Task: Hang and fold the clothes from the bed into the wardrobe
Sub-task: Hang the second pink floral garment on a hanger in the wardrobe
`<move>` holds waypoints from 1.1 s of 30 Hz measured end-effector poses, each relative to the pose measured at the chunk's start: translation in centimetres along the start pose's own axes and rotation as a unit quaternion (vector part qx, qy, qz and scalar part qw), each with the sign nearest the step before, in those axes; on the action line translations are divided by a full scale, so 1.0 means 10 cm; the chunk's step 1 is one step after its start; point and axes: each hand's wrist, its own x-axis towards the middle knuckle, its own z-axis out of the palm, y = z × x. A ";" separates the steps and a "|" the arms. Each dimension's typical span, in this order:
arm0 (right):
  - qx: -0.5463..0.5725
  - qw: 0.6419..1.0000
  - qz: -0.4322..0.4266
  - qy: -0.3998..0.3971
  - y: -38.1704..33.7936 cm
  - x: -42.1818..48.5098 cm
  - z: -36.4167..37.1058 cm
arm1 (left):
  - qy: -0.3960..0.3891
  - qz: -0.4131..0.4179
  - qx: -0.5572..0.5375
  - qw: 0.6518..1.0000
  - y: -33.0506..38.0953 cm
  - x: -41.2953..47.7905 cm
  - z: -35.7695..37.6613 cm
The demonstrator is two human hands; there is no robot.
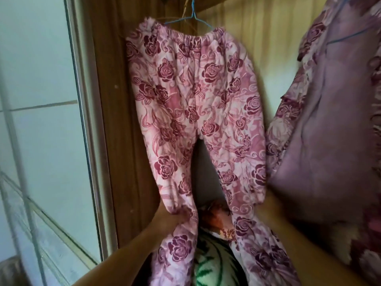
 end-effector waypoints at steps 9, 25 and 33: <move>0.070 0.986 -0.109 0.106 -0.38 0.47 -0.58 | -0.173 -0.014 -0.074 0.982 0.61 0.63 1.02; -0.141 0.975 -0.090 -0.143 0.59 0.46 -0.20 | -0.118 -0.148 -0.061 0.980 -0.62 0.79 1.30; -0.116 0.982 -0.095 -0.114 0.61 0.31 -0.01 | -0.073 -0.110 0.168 0.977 -0.67 0.73 1.16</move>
